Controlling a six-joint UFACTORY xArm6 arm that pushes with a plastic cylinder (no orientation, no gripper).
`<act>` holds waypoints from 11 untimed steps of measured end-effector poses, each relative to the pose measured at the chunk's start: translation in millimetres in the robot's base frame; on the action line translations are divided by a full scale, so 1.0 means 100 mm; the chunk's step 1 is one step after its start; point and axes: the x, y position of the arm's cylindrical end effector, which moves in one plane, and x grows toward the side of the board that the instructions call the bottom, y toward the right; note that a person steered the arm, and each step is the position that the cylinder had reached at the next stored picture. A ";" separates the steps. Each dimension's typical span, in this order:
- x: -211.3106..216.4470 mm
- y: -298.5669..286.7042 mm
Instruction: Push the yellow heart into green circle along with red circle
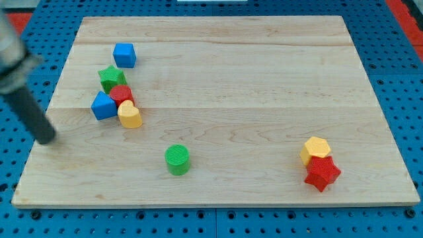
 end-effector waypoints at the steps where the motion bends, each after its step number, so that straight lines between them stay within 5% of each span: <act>1: -0.41 0.18; 5: -0.51 2.00; 7: -0.77 1.39; 9: -0.04 1.72; 11: -0.52 1.97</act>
